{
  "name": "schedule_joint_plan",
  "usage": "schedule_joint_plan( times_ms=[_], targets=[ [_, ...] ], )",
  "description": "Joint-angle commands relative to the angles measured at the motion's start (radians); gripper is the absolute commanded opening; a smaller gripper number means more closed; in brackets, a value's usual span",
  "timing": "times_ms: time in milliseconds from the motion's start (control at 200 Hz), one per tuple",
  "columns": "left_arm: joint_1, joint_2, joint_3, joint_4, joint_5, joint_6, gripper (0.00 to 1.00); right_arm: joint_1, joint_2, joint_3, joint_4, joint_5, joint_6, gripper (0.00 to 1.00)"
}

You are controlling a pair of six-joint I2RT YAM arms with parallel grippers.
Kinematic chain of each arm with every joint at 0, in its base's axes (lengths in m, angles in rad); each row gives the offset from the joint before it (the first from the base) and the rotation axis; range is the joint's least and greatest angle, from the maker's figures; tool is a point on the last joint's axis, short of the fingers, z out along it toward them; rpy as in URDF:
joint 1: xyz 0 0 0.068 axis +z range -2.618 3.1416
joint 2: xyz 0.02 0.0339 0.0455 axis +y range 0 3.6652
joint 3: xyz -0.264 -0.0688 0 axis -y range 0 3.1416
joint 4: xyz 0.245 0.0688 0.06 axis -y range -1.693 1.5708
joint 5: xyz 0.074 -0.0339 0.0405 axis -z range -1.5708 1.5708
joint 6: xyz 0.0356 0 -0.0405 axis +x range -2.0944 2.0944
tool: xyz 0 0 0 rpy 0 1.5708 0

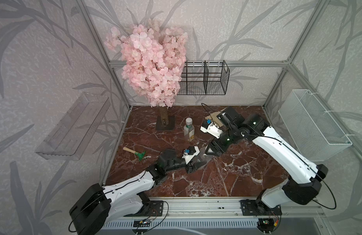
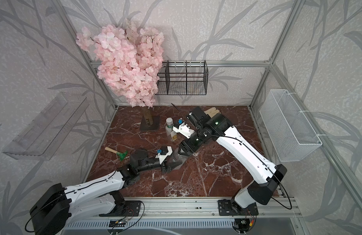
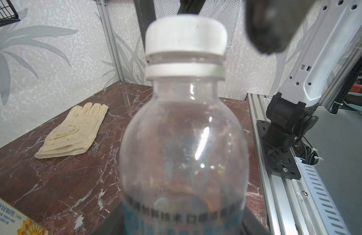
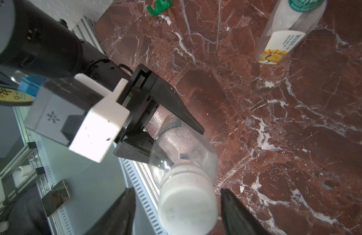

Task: Screw on the bottle caps
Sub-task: Screw the bottle cap onto the plastic bottle.

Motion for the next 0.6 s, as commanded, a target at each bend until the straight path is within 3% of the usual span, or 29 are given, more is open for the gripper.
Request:
schedule_joint_plan(
  times_ms=[0,175,280,455,595],
  targets=[
    [-0.004,0.003,-0.007,0.030,0.002,0.002,0.57,0.005,-0.027,0.036,0.008,0.011,-0.011,0.76],
    [-0.005,-0.012,-0.020,0.042,0.016,0.002,0.56,0.001,-0.061,0.035,0.017,0.051,-0.044,0.82],
    [-0.004,-0.031,-0.038,0.054,0.035,0.000,0.55,-0.011,-0.108,0.003,0.064,0.006,-0.115,0.81],
    [-0.004,-0.040,-0.053,0.067,0.060,-0.009,0.55,-0.061,-0.222,-0.150,0.219,-0.253,-0.303,0.81],
    [-0.004,-0.038,-0.053,0.068,0.072,-0.023,0.55,-0.096,-0.267,-0.238,0.277,-0.366,-0.449,0.81]
  ],
)
